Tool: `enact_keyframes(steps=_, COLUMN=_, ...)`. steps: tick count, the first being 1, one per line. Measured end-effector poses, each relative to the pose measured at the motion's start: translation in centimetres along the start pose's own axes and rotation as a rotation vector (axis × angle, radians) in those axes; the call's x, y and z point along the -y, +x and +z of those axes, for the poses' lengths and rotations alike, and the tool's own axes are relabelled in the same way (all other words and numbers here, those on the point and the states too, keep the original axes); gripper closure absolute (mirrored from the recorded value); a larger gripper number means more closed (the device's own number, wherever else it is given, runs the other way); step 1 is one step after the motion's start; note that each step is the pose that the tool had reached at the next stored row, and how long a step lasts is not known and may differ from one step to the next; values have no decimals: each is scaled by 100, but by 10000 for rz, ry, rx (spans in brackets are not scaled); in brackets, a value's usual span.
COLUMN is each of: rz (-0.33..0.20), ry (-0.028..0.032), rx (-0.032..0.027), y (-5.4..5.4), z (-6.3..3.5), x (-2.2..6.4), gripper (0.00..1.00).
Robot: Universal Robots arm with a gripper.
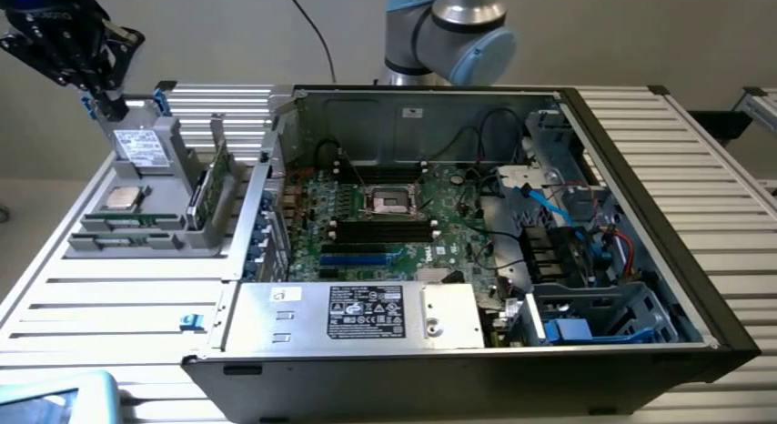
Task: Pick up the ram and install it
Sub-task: 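Reach for the ram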
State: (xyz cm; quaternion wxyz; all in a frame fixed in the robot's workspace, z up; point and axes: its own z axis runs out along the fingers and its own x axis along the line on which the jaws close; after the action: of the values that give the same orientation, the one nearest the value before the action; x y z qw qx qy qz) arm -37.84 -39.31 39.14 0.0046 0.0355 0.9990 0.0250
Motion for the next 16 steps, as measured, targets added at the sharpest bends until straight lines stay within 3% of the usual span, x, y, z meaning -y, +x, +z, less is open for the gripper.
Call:
enact_keyframes(steps=10, rz=1, ry=-1, rx=0, y=454, z=13, x=-6, gripper=89)
enact_keyframes(steps=16, rz=2, ry=0, rx=-2, y=705, z=31, x=-78, gripper=89)
